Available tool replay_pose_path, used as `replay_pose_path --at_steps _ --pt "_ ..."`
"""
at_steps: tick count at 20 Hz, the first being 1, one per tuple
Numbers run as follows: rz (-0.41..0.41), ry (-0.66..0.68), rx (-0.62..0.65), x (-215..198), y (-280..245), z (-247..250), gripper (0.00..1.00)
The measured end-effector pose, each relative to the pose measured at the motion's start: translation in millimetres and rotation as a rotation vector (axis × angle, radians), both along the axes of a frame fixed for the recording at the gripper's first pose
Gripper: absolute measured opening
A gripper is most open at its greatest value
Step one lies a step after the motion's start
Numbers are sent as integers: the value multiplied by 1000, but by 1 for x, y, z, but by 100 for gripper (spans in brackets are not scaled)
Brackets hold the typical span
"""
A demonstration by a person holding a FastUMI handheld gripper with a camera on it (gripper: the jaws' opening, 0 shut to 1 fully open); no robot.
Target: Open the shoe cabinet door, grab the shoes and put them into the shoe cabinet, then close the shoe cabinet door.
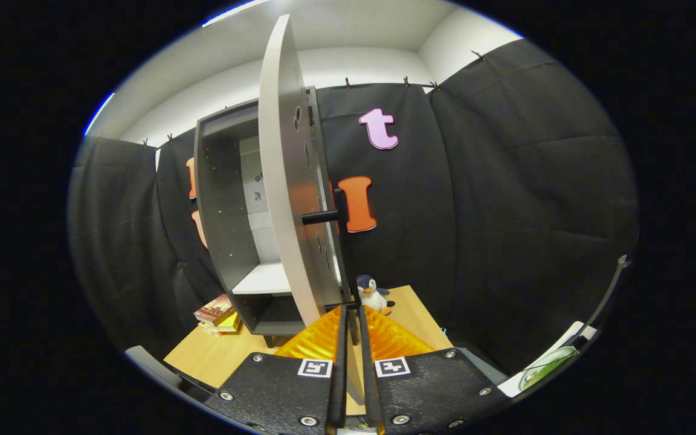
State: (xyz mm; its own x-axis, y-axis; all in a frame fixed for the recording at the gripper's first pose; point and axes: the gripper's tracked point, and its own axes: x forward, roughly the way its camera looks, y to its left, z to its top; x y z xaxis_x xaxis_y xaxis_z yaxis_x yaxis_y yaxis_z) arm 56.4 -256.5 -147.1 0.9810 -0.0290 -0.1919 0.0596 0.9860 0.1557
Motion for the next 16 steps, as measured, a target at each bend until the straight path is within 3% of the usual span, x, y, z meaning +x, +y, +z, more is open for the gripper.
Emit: replay_pose_path --at_steps 7,16 --pt "-3 14 16 -21 22 9 12" --pt "28 108 8 -15 116 -28 12"
